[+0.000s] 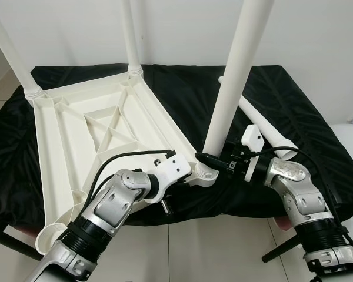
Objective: Building children table
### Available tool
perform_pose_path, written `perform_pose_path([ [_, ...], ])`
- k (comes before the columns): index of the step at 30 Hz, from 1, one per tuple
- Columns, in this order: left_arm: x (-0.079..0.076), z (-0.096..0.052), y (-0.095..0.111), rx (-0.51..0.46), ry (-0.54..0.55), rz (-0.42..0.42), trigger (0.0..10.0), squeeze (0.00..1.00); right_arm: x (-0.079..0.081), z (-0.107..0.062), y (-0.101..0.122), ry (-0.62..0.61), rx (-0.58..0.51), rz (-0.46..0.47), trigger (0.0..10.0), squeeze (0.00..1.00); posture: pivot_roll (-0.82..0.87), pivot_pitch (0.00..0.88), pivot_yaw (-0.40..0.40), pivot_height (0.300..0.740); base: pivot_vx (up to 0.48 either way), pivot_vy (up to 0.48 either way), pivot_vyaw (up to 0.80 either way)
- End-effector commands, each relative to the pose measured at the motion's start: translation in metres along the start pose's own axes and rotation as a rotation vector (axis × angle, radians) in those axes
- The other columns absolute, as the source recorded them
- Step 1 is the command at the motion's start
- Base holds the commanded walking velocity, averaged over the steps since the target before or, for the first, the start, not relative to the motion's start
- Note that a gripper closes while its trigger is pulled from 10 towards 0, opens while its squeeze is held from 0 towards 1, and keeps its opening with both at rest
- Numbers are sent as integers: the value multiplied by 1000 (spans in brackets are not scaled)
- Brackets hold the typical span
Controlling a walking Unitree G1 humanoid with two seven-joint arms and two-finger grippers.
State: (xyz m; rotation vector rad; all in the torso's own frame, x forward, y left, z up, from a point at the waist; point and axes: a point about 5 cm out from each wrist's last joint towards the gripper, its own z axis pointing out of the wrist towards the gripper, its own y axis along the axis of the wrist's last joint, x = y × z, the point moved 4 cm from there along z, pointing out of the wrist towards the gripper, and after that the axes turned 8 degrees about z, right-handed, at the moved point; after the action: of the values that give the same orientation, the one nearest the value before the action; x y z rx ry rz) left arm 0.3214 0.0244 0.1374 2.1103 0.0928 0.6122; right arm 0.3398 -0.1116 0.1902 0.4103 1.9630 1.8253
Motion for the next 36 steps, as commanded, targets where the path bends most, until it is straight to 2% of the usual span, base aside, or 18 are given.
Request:
perform_pose_path([
  [1, -4, 0, 14, -39, -9, 44, 10000, 0, 0, -3, -36, -37, 97, 138, 10000, 0, -72, 133, 26, 740, 0, 0, 0],
  [5, -4, 0, 15, -39, -10, 45, 10000, 0, -15, -6, -34, -122, 51, 220, 10000, 0, -74, 132, 26, 740, 0, 0, 0],
  [9, -5, 1, 15, -41, -12, 46, 10000, 0, -28, -9, -38, -202, 53, 280, 10000, 0, -75, 131, 28, 740, 0, 0, 0],
  [22, -7, 1, 15, -42, -16, 49, 10000, 0, -31, -6, -50, -233, 78, 302, 10000, 0, -73, 125, 26, 740, 0, 0, 0],
  [36, -11, 2, 16, -47, -16, 45, 10000, 0, -30, -1, -45, -283, 31, 286, 10000, 0, -74, 122, 33, 740, 0, 0, 0],
])
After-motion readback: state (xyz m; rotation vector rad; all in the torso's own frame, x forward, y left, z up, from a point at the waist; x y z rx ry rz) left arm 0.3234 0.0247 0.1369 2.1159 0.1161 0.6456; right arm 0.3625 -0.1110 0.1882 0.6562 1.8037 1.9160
